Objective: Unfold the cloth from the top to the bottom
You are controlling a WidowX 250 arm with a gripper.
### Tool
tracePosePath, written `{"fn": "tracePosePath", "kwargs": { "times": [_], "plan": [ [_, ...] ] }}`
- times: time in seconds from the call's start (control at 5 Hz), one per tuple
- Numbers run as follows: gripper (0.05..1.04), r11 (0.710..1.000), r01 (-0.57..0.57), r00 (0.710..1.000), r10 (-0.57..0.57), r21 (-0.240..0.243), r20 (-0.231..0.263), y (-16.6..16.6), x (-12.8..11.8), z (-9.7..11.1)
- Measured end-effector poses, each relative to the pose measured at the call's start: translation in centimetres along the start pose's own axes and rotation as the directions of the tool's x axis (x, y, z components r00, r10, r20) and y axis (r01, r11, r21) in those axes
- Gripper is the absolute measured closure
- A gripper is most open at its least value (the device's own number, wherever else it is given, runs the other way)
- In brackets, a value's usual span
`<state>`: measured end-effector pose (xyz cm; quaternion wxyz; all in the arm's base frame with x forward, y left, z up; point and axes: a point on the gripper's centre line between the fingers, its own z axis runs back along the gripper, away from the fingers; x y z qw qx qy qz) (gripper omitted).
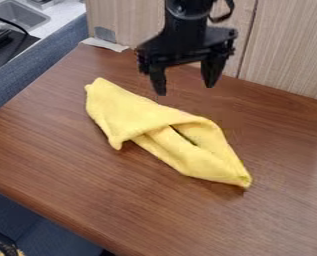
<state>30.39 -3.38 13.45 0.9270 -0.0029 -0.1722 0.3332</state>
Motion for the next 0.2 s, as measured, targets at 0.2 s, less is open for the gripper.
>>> {"fn": "tracePosePath", "kwargs": {
  "times": [0.2],
  "plan": [
    [0.083, 0.999, -0.031, 0.999, 0.031, -0.015, -0.010, 0.25, 0.68, 0.70]
  ]
}}
